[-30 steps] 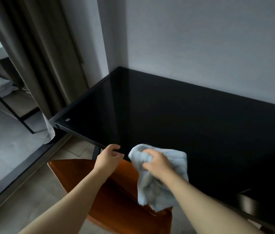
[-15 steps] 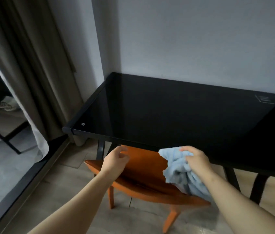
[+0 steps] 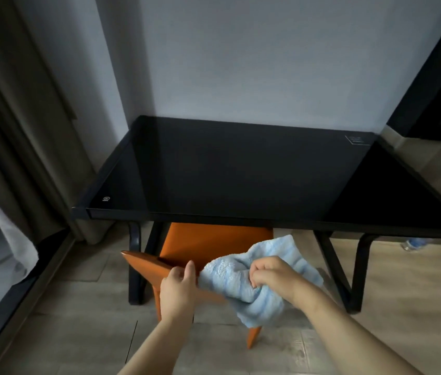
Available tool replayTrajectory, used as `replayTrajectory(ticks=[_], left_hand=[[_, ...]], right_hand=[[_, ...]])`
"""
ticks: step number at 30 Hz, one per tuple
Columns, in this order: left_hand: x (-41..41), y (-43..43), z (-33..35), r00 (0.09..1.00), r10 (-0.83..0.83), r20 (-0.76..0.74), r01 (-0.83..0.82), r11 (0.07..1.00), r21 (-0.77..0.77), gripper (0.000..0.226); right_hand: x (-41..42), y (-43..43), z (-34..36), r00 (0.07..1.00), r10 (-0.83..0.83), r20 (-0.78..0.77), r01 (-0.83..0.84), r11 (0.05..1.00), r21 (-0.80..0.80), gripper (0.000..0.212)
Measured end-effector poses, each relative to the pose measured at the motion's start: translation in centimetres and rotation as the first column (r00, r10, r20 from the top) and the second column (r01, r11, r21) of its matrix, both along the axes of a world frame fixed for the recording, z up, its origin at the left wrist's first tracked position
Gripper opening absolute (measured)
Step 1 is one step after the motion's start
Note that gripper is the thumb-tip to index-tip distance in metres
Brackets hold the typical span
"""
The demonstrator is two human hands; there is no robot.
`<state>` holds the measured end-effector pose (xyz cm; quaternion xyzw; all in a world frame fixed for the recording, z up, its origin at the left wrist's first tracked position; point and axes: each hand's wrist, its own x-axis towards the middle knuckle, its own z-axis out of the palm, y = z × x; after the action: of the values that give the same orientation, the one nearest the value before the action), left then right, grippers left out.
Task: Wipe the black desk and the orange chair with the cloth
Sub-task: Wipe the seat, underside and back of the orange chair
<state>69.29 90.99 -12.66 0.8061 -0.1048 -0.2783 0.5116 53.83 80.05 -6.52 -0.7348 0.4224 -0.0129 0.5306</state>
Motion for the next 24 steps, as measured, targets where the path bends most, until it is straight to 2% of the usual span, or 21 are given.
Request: replayTrajectory(ticks=[3,7,10,12,14,17,18,20,24], left_hand=[[0.3,0.9,-1.4,0.984,0.073,-0.162,-0.069,0.997,0.033,0.032],[0.1,0.9,-1.9,0.935,0.103,-0.339,-0.117,0.993,-0.021,0.049],[-0.4,0.5,-1.8,0.882,0.135,-0.451,-0.158,0.987,-0.013,0.055],[-0.4,0.2,-1.5,0.875,0.120,-0.470,-0.120,0.992,0.030,0.056],[-0.3,-0.1,-1.5,0.867,0.102,-0.488,-0.084,0.995,0.060,0.055],[-0.1,-0.3,-1.3,0.848,0.082,-0.524,-0.059,0.996,0.060,0.057],[-0.1,-0.4,-1.3,0.842,0.080,-0.533,-0.057,0.997,0.059,0.058],[0.1,-0.6,-1.1,0.823,0.080,-0.562,-0.061,0.997,0.052,0.062],[0.8,-0.9,-0.6,0.757,0.087,-0.647,-0.068,0.996,0.054,0.060]], right_hand=[[-0.4,1.0,-0.9,0.999,-0.034,0.023,0.035,0.998,-0.060,0.034],[-1.3,3.0,-3.4,0.992,-0.120,0.030,0.123,0.985,-0.119,0.036],[-1.9,4.5,-6.0,0.985,-0.154,-0.081,0.151,0.988,-0.038,0.038],[-2.5,5.2,-7.8,0.958,-0.221,-0.182,0.236,0.970,0.061,0.023],[-2.9,5.7,-8.9,0.896,-0.353,-0.268,0.398,0.907,0.136,0.009],[-2.8,5.5,-8.7,0.766,-0.603,-0.223,0.642,0.722,0.258,0.019],[-2.5,5.3,-8.2,0.736,-0.655,-0.173,0.666,0.653,0.360,0.021],[-1.5,4.7,-6.8,0.694,-0.715,-0.081,0.629,0.548,0.552,0.037],[1.2,3.5,-5.9,0.638,-0.766,-0.074,0.661,0.495,0.564,0.084]])
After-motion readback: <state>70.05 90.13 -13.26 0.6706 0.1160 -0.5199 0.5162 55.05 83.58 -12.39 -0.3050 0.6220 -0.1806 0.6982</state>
